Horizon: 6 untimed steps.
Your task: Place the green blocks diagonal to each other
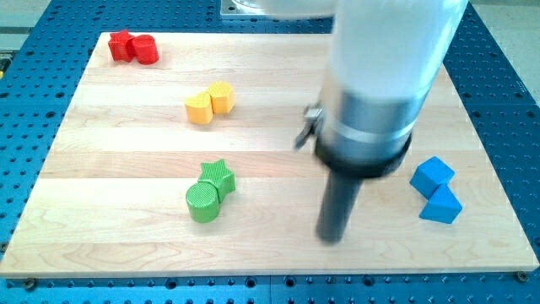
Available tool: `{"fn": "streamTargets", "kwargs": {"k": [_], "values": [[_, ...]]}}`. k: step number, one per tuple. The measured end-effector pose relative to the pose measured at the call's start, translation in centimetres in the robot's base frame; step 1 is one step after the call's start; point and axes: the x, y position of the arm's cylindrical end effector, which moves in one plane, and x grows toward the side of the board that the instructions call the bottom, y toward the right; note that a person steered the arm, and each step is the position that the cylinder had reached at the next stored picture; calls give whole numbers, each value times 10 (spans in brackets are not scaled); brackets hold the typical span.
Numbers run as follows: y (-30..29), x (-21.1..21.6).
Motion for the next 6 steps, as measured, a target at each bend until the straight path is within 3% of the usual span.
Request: {"fn": "streamTargets", "kwargs": {"k": [1, 2, 3, 4, 5, 6], "values": [[-130, 1], [-154, -16], [-93, -77], [-82, -131], [-120, -128], [-65, -162]]}}
